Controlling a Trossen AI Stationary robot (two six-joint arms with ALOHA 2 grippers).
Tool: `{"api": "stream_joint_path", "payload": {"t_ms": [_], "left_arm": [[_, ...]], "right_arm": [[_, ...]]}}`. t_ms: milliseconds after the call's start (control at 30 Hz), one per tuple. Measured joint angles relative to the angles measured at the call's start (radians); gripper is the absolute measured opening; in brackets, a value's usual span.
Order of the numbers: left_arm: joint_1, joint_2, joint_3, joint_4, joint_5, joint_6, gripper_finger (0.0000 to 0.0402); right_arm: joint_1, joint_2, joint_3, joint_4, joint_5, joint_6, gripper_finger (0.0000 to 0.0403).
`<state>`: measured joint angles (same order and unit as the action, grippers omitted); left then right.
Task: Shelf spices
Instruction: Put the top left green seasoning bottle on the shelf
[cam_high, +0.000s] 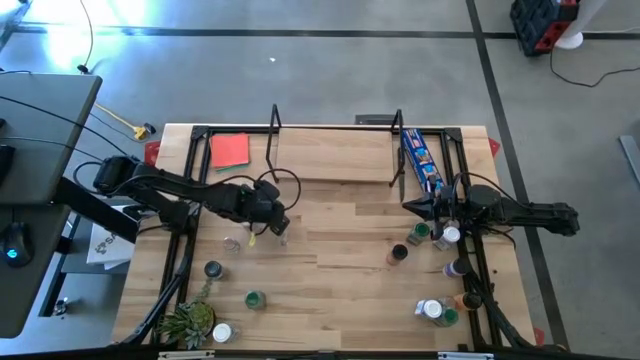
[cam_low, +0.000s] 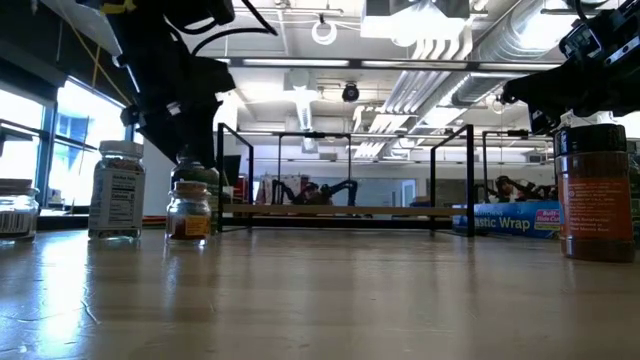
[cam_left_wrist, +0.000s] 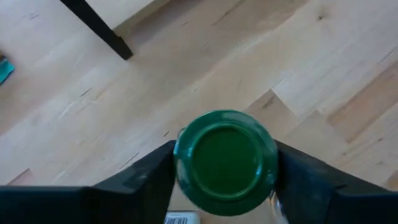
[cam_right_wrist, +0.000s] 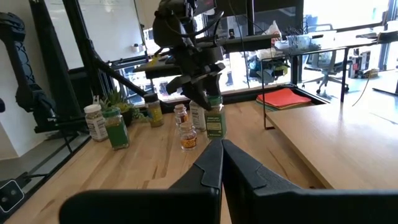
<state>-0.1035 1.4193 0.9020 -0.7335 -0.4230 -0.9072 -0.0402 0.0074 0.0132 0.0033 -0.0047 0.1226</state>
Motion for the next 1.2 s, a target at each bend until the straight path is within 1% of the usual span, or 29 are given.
{"api": "stream_joint_path", "payload": {"t_ms": [33, 133, 200, 267, 367, 467, 567, 633, 733, 833, 900, 967, 1067, 1200], "left_arm": [[0.005, 0.0, 0.0, 0.005, 0.01, 0.016, 0.0195], [0.013, -0.002, 0.004, 0.054, 0.062, 0.102, 0.0195], [0.017, -0.002, 0.036, 0.085, 0.1, 0.173, 0.0195], [0.03, -0.003, 0.105, 0.094, 0.129, 0.262, 0.0195], [0.084, 0.005, 0.242, 0.081, 0.158, 0.418, 0.0195], [0.164, 0.056, 0.416, 0.052, 0.237, 0.62, 0.0195], [0.26, 0.159, 0.621, -0.052, 0.321, 0.851, 0.0195], [0.323, 0.247, 0.758, -0.14, 0.364, 1.039, 0.0195], [0.406, 0.373, 0.93, -0.257, 0.378, 1.295, 0.0195], [0.485, 0.476, 1.05, -0.328, 0.39, 1.466, 0.0195], [0.54, 0.529, 1.097, -0.357, 0.412, 1.545, 0.0195], [0.597, 0.569, 1.12, -0.366, 0.477, 1.594, 0.0195], [0.679, 0.606, 1.123, -0.383, 0.566, 1.641, 0.0195], [0.766, 0.646, 1.124, -0.379, 0.634, 1.683, 0.0195]], "right_arm": [[0.0, 0.0, 0.0, 0.0, 0.0, 0.0, 0.0], [0.0, 0.0, 0.0, 0.0, 0.0, 0.0, 0.0], [0.0, 0.0, 0.0, 0.0, 0.0, 0.0, 0.0], [0.0, 0.0, 0.0, 0.0, 0.0, 0.0, 0.0], [0.0, 0.0, 0.0, 0.0, 0.0, 0.0, 0.0], [0.0, 0.0, 0.0, 0.0, 0.0, 0.0, 0.0], [0.0, 0.0, 0.0, 0.0, 0.0, 0.0, 0.0], [0.0, 0.0, 0.0, 0.0, 0.0, 0.0, 0.0], [0.0, 0.0, 0.0, 0.0, 0.0, 0.0, 0.0], [0.0, 0.0, 0.0, 0.0, 0.0, 0.0, 0.0], [0.0, 0.0, 0.0, 0.0, 0.0, 0.0, 0.0], [0.0, 0.0, 0.0, 0.0, 0.0, 0.0, 0.0], [0.0, 0.0, 0.0, 0.0, 0.0, 0.0, 0.0], [0.0, 0.0, 0.0, 0.0, 0.0, 0.0, 0.0]]}}
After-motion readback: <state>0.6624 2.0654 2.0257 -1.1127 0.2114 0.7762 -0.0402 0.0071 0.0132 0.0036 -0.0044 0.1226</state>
